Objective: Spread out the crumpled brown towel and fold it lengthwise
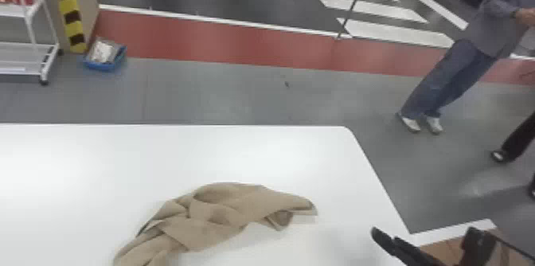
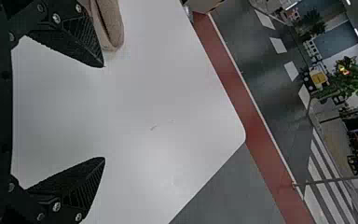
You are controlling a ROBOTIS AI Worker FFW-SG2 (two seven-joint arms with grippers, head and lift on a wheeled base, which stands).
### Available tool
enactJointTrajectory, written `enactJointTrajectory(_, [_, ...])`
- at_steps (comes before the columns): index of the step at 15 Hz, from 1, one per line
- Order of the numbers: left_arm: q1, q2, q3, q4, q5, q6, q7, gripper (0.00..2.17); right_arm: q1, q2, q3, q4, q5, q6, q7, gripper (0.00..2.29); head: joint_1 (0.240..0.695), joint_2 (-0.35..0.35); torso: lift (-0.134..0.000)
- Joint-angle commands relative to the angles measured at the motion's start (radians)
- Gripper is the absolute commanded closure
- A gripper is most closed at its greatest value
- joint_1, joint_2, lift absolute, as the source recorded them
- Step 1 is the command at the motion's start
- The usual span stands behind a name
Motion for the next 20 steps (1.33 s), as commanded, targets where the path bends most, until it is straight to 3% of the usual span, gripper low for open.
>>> enactJointTrajectory(1, [-0.012, -0.001, 0.020, 0.012, 0.000, 0.002, 0.003, 1.45, 0.001, 0.002, 0.000, -0.011, -0.003, 0.002, 0.000, 0.19, 0.695, -0.350, 0.000])
enactJointTrajectory(4, [-0.047, 0.001, 0.072, 0.025, -0.021, -0.005, -0.003, 1.45, 0.011, 0.002, 0.011, -0.023, -0.003, 0.005, 0.000, 0.19, 0.695, -0.350, 0.000])
enactJointTrajectory(7, [-0.058, 0.007, 0.244, -0.019, -0.038, -0.023, -0.058, 1.45, 0.018, 0.002, 0.007, -0.046, -0.003, 0.018, 0.000, 0.19, 0.695, -0.350, 0.000])
enactJointTrajectory(10, [-0.089, -0.019, 0.457, -0.071, -0.033, -0.026, -0.170, 1.44, 0.024, 0.002, -0.001, -0.089, -0.003, 0.054, 0.000, 0.19, 0.695, -0.350, 0.000])
enactJointTrajectory(13, [-0.144, -0.025, 0.569, -0.062, -0.019, -0.011, -0.342, 1.37, 0.031, 0.002, -0.001, -0.114, -0.003, 0.061, 0.000, 0.19, 0.695, -0.350, 0.000])
enactJointTrajectory(15, [-0.148, -0.025, 0.597, -0.012, -0.021, -0.017, -0.423, 0.20, 0.034, 0.002, 0.000, -0.112, -0.003, 0.061, 0.000, 0.19, 0.695, -0.350, 0.000])
enactJointTrajectory(16, [-0.145, -0.027, 0.597, 0.004, -0.021, -0.026, -0.440, 0.04, 0.034, 0.002, 0.002, -0.112, -0.003, 0.061, -0.001, 0.19, 0.695, -0.347, 0.000])
enactJointTrajectory(20, [-0.107, -0.042, 0.594, 0.031, -0.023, -0.121, -0.450, 0.03, 0.029, 0.002, 0.037, -0.116, 0.000, 0.064, -0.009, 0.19, 0.695, -0.334, 0.000])
